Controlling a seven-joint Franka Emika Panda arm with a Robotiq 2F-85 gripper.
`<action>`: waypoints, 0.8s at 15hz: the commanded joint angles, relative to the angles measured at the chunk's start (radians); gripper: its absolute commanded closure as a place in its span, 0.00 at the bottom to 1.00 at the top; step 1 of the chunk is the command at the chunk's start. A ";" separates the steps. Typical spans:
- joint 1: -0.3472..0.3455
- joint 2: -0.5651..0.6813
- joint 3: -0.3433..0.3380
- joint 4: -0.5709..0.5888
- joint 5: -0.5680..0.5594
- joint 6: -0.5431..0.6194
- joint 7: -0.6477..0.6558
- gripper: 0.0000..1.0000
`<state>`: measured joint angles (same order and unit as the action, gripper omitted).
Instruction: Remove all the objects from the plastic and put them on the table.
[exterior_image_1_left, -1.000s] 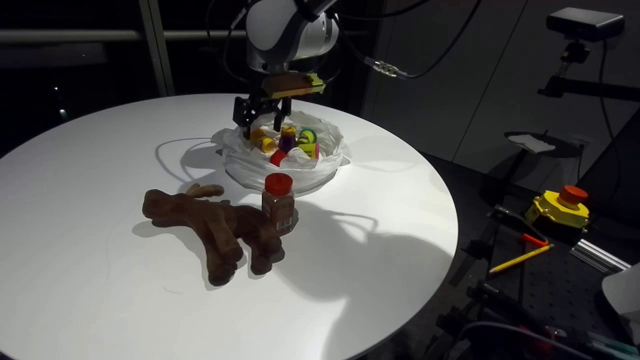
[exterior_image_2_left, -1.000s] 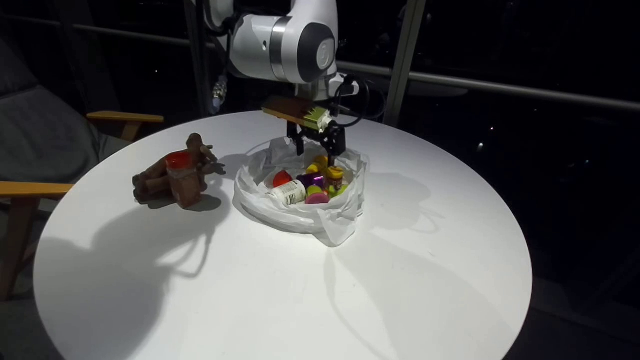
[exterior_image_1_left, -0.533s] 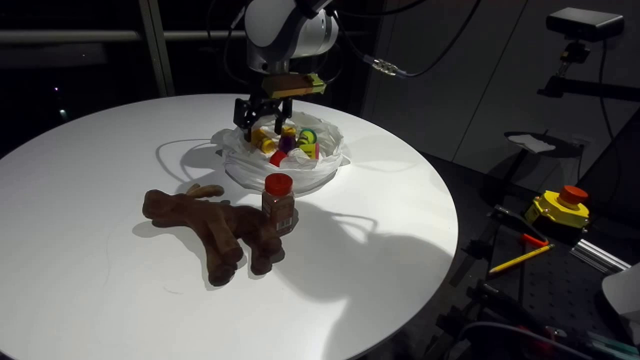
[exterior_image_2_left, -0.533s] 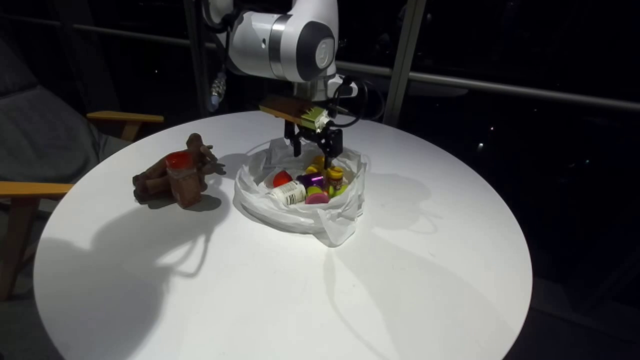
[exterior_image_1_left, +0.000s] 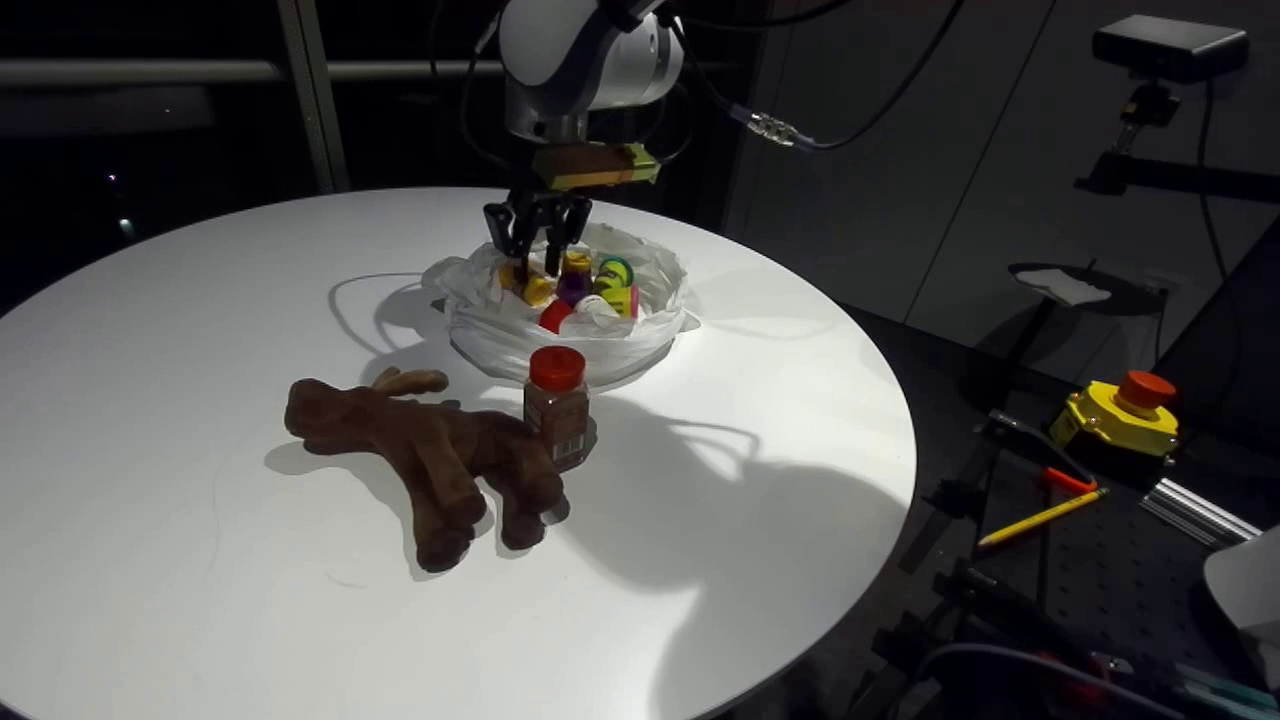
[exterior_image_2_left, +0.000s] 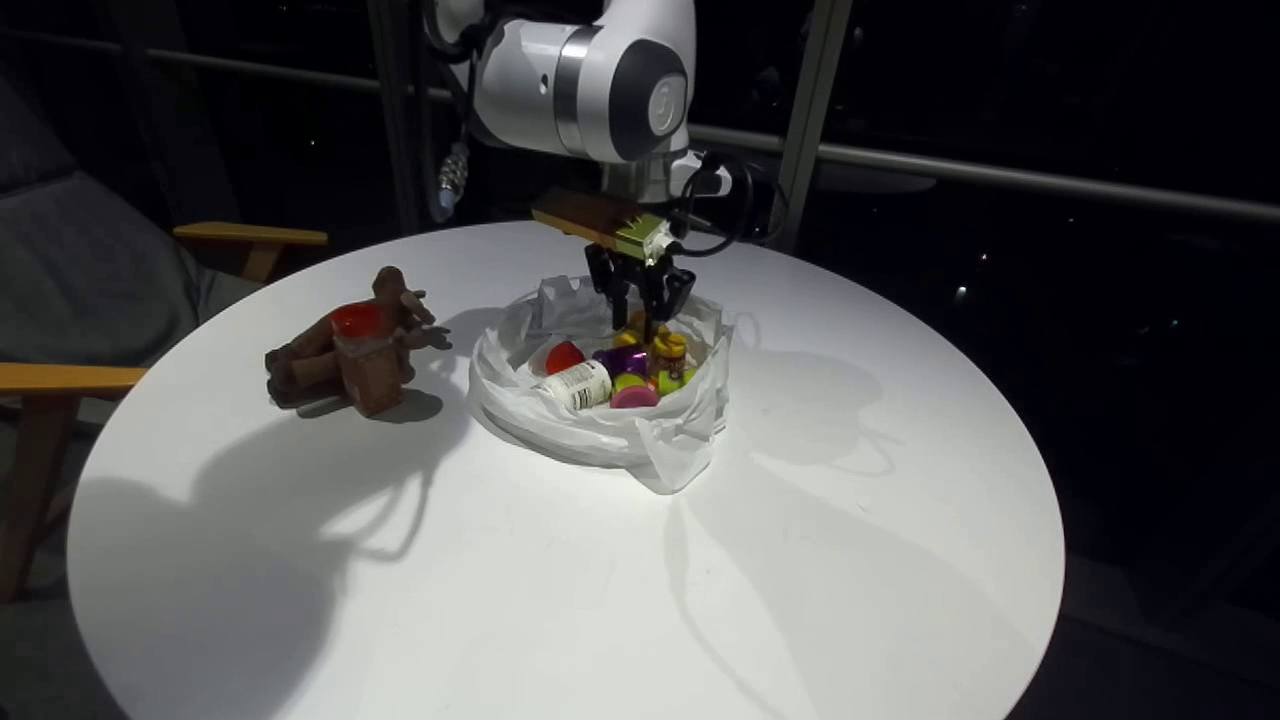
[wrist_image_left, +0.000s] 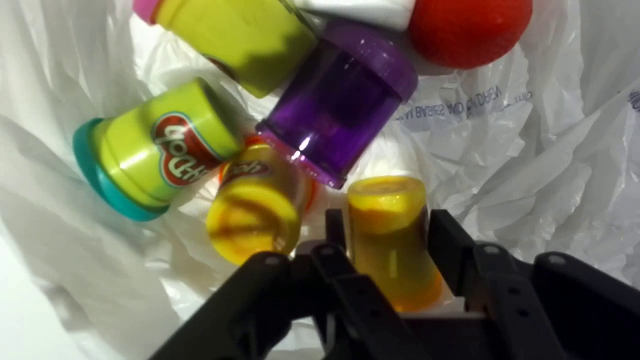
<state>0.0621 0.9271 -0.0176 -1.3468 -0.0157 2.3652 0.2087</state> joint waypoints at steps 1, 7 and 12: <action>-0.001 0.026 -0.010 0.084 0.013 -0.074 0.001 0.25; -0.004 0.061 0.010 0.161 0.015 -0.135 -0.032 0.00; -0.006 0.105 0.016 0.223 0.017 -0.180 -0.036 0.00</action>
<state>0.0603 0.9892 -0.0072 -1.2057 -0.0157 2.2348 0.1954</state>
